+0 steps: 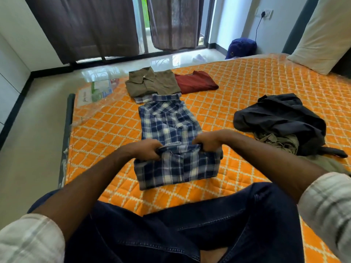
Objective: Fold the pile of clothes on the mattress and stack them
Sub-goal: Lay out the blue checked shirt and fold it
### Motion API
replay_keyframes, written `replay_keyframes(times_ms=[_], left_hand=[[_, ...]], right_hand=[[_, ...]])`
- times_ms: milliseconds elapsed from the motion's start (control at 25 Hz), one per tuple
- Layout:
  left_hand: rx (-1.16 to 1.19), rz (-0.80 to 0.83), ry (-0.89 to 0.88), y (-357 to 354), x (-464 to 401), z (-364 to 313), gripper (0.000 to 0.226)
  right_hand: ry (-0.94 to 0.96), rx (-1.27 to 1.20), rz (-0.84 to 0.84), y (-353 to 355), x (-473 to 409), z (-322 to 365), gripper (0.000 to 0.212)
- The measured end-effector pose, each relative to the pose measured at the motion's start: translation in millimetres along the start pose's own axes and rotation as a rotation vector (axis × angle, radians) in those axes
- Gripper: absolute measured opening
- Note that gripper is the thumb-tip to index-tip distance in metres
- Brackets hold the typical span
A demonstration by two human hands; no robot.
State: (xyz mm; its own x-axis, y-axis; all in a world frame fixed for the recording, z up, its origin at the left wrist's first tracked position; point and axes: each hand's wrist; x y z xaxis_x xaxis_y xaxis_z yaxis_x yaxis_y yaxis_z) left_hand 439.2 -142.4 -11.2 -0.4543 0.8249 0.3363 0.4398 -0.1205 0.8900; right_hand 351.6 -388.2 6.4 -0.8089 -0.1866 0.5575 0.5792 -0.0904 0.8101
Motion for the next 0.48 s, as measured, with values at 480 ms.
replay_keyframes(times_ms=[480], left_hand=[[-0.214,-0.609,0.163,-36.6,-104.8,110.1,0.038]], right_hand=[[-0.226,0.171,-0.551,-7.7,-142.7,-62.0,0.046]])
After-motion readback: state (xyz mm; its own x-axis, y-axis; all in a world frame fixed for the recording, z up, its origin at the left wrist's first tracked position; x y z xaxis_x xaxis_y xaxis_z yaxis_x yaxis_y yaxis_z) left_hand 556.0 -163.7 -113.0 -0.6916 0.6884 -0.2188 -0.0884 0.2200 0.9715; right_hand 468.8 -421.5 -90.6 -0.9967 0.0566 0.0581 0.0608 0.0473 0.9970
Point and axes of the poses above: each hand's wrist, its own x-axis away from the middle knuckle, its own y-axis out of the back of the hand, z = x × y, and after that the axes turned 6 degrees about -z, right-handed
